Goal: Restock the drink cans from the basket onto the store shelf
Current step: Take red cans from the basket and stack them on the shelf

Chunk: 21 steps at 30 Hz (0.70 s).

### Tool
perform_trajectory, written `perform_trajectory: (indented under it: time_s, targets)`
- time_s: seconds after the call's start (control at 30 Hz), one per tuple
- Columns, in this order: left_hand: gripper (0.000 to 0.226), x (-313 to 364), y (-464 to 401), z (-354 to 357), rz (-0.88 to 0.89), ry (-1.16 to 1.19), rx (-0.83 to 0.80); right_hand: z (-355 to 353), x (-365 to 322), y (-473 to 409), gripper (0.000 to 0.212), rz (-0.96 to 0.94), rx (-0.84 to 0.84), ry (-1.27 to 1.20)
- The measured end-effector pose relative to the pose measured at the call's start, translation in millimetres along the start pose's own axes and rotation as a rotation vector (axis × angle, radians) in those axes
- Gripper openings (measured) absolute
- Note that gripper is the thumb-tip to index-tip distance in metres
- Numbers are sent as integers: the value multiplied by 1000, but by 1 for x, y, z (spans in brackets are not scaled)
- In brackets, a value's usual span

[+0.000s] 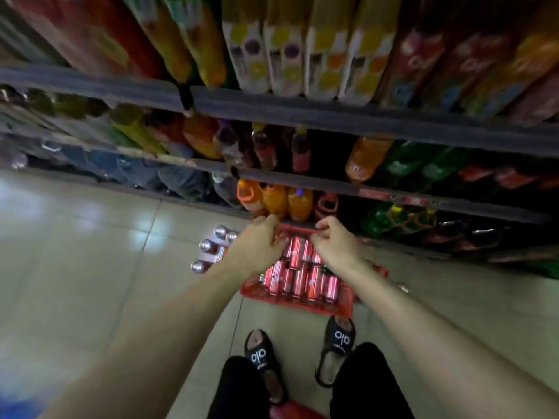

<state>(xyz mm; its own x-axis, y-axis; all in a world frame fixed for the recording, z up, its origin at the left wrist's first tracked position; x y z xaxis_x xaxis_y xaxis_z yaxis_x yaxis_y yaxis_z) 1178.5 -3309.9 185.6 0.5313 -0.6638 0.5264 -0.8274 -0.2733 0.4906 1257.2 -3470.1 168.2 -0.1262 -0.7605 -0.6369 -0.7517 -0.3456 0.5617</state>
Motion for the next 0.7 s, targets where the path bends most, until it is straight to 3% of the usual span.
perform_trajectory:
  time_s: [0.07, 0.17, 0.33, 0.57, 0.7]
  targets:
    - [45, -51, -21, 48, -81, 39, -55, 49, 51, -25, 17, 88, -31, -5]
    - [74, -126, -55, 122, -151, 85, -115, 121, 124, -63, 16, 191, -73, -16]
    - [55, -223, -115, 219, -228, 98, -135, 219, 222, -136, 24, 277, -85, -11]
    - [69, -308, -219, 319, -127, 71, -42, 311, 307, -253, 56, 271, -25, -97]
    - [65, -338, -259, 355, -93, -47, 12, 345, 337, -300, 52, 262, 61, -149]
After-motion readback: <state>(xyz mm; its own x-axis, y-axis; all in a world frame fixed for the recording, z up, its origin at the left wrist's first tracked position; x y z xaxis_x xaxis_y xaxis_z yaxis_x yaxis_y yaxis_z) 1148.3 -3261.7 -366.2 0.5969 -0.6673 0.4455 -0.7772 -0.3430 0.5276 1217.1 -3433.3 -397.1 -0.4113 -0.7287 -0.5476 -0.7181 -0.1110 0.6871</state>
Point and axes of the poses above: each hand's wrist, its own y-axis away from the middle knuckle, its own z-axis out of the palm, x = y × z, the point moved 4 cm from there along -y, towards the middle knuckle, and after that the axes turned 4 degrees about y, right-handed, at the moved point
